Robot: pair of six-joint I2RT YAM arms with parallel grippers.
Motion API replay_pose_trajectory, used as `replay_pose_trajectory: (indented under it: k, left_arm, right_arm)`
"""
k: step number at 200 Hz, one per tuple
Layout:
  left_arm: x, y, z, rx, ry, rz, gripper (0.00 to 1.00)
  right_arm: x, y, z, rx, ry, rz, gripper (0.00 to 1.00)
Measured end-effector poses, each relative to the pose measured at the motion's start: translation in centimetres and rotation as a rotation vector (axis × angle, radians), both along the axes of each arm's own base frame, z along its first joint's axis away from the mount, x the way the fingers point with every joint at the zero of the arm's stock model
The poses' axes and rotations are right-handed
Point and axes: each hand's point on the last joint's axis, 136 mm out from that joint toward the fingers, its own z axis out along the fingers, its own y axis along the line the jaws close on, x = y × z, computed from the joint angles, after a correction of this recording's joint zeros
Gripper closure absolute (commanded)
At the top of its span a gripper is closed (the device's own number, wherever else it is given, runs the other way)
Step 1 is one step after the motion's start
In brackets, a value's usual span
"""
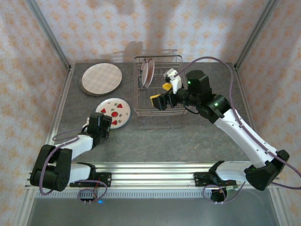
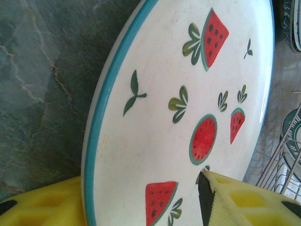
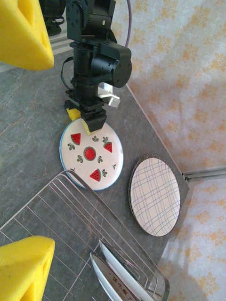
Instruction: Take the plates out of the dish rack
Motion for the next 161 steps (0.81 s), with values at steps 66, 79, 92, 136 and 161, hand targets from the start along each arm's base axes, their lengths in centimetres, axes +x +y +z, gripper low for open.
replay_pose_trajectory:
  k: [66, 79, 92, 136, 161]
  left_arm:
    - [0.2, -0.3, 0.3, 0.011, 0.057, -0.024, 0.24]
    - [0.1, -0.3, 0.4, 0.012, 0.064, -0.028, 0.19]
    - [0.0, -0.3, 0.6, 0.014, 0.077, -0.034, 0.16]
    - [-1.1, -0.3, 1.4, 0.016, 0.14, -0.037, 0.06]
    - [-2.1, -0.2, 2.3, 0.019, 0.19, -0.04, 0.04]
  right_arm:
    - [0.4, -0.3, -0.1, -0.005, -0.001, -0.028, 0.08]
    - [0.6, -0.4, -0.1, -0.007, 0.001, -0.043, 0.08]
    - [0.8, -0.5, -0.1, -0.007, 0.005, -0.06, 0.08]
    - [2.6, -1.3, 0.0, 0.005, 0.009, -0.173, 0.09]
    - [5.1, -2.1, 0.0, 0.016, 0.035, -0.323, 0.19]
